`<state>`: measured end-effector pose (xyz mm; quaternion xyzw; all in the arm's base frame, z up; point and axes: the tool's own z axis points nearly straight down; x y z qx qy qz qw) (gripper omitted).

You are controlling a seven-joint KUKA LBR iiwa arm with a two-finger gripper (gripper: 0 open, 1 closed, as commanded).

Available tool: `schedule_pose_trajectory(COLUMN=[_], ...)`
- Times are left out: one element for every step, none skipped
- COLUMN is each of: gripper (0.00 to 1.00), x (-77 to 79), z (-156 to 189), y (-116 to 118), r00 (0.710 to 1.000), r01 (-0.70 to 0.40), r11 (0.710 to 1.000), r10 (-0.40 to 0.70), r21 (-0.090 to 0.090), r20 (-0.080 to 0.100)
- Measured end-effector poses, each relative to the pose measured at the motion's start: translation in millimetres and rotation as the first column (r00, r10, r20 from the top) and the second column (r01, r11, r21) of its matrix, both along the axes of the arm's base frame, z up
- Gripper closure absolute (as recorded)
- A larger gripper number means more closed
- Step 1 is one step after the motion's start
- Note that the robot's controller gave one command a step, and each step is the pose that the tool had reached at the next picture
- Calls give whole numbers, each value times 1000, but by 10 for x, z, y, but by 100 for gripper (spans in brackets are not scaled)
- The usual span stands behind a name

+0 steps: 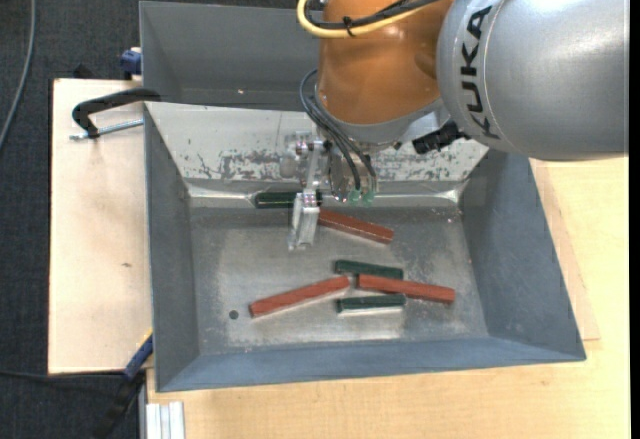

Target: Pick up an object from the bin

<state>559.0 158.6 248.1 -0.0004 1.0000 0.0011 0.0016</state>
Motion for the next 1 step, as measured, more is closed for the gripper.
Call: schedule_pose_trajectory(gripper=[0], x=[1], z=[0], y=[-2], r00=[1000], r01=[0], r11=[1000], r10=[0], r21=[0], r20=[0])
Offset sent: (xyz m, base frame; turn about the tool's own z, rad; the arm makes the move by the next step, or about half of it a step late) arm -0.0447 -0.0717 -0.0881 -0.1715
